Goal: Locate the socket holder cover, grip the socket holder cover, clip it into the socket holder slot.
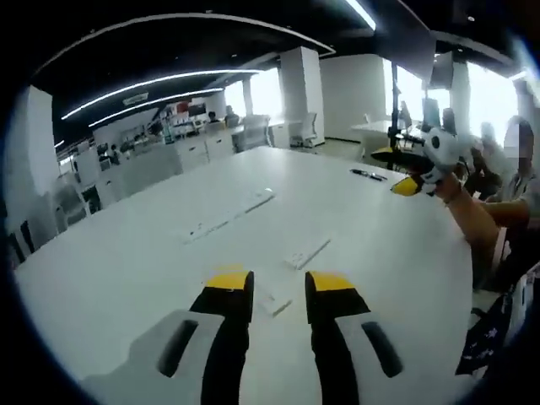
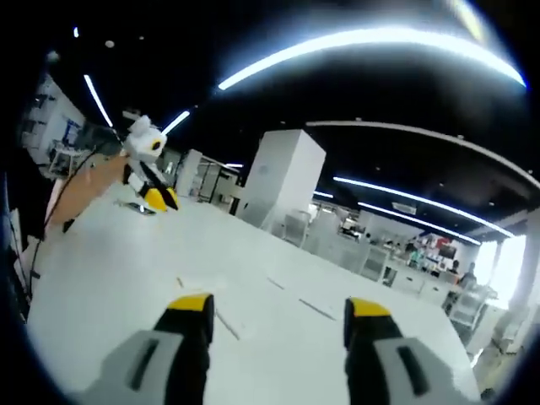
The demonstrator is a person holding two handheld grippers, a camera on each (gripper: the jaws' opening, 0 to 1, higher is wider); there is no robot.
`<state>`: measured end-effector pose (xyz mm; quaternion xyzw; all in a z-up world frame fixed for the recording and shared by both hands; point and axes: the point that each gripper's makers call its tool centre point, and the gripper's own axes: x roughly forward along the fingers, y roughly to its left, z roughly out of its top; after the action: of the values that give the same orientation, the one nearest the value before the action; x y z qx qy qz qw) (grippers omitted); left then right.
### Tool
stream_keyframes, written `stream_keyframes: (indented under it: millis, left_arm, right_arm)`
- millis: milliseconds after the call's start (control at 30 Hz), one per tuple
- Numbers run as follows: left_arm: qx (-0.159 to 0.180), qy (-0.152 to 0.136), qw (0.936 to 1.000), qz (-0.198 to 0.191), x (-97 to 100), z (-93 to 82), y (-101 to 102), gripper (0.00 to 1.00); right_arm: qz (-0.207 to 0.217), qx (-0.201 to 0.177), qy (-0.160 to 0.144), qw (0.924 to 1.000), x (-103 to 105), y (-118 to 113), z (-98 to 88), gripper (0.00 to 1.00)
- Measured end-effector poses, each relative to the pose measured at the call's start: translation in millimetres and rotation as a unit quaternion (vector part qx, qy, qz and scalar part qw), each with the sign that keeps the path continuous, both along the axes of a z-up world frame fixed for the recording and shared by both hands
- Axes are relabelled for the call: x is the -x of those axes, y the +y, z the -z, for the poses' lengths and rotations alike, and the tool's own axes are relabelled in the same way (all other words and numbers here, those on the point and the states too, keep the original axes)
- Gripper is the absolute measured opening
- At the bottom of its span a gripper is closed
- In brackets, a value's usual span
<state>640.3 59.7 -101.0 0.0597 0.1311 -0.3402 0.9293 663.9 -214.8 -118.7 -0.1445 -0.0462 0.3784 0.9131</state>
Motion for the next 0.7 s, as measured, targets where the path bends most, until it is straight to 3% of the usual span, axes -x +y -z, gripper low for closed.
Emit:
stream_keyframes:
  millis: [200,367,433,500,567,600,700]
  left_arm:
    - [0.064,-0.076,0.9950,0.005,22.9,-16.3,24.5,0.34]
    - [0.120,-0.065,0.9905,0.015,28.3,3.2,37.5,0.39]
    - [0.140,-0.063,0.9881,0.013,24.7,10.0,42.1,0.41]
    - [0.140,-0.066,0.9880,-0.001,19.5,15.8,50.2,0.44]
    - [0.108,-0.086,0.9902,-0.021,15.5,19.0,61.5,0.47]
    - [0.110,-0.107,0.9874,-0.038,11.6,15.5,69.5,0.49]
    - [0.125,-0.129,0.9826,-0.046,11.8,7.7,75.8,0.51]
  right_arm:
    - [0.009,-0.043,-0.025,0.9987,12.5,-6.0,-17.7,0.65]
    - [0.005,-0.076,-0.041,0.9962,10.8,-10.3,-13.2,0.66]
    - [0.011,-0.101,-0.027,0.9945,4.9,-14.5,-3.8,0.66]
    - [0.021,-0.082,-0.017,0.9963,2.3,-18.6,3.6,0.67]
    - [0.024,-0.091,-0.024,0.9953,0.6,-23.1,2.6,0.68]
    - [0.026,-0.097,-0.024,0.9946,-0.2,-25.9,2.1,0.69]
    - [0.029,-0.114,-0.022,0.9928,-1.2,-29.7,-0.6,0.70]
